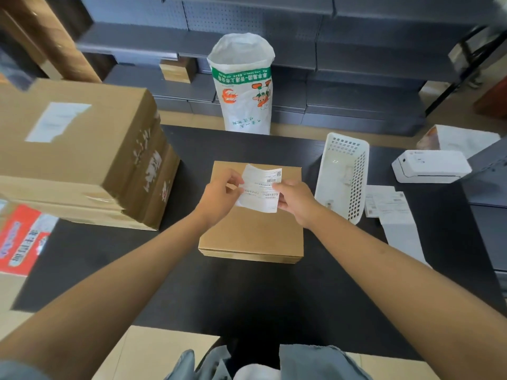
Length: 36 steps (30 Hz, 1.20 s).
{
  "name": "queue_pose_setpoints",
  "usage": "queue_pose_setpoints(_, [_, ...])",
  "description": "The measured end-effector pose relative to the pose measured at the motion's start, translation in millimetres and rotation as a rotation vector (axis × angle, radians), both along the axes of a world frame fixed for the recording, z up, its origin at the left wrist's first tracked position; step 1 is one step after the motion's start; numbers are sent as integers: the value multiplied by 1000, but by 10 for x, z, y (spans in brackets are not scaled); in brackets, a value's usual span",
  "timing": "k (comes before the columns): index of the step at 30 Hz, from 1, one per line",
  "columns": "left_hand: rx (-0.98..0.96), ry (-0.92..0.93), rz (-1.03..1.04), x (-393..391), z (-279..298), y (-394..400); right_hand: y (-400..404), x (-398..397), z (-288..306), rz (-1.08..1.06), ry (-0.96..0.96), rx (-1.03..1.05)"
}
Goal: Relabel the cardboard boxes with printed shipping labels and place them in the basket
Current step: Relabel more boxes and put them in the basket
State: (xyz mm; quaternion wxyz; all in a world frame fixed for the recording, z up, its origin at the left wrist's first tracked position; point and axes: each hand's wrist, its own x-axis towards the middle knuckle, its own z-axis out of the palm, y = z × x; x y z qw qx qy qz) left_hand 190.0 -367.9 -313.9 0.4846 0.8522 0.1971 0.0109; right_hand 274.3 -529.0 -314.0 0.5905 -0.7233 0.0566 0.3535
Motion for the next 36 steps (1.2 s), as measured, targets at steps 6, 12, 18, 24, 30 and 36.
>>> queue_pose_setpoints(6, [119, 95, -69, -24, -221, -30, 48, 3, -229, 150, -158, -225])
queue_pose_setpoints(12, [153, 132, -75, 72, -338, -23, -16, 65, -397, 252, -352, -461])
queue_pose_setpoints(18, [165, 171, -57, 65, -458, 49, 25, 50, -432, 244, -397, -475])
queue_pose_setpoints(24, [158, 181, -76, 73, -518, 76, 57, 58, -504, 230, -402, -487])
queue_pose_setpoints(30, [209, 198, -143, 77, -607, 53, 19, 75, -603, 240, -408, -523])
queue_pose_setpoints(36, [388, 173, -179, 29, -668, 53, 47, 1, -600, 255, -530, -612])
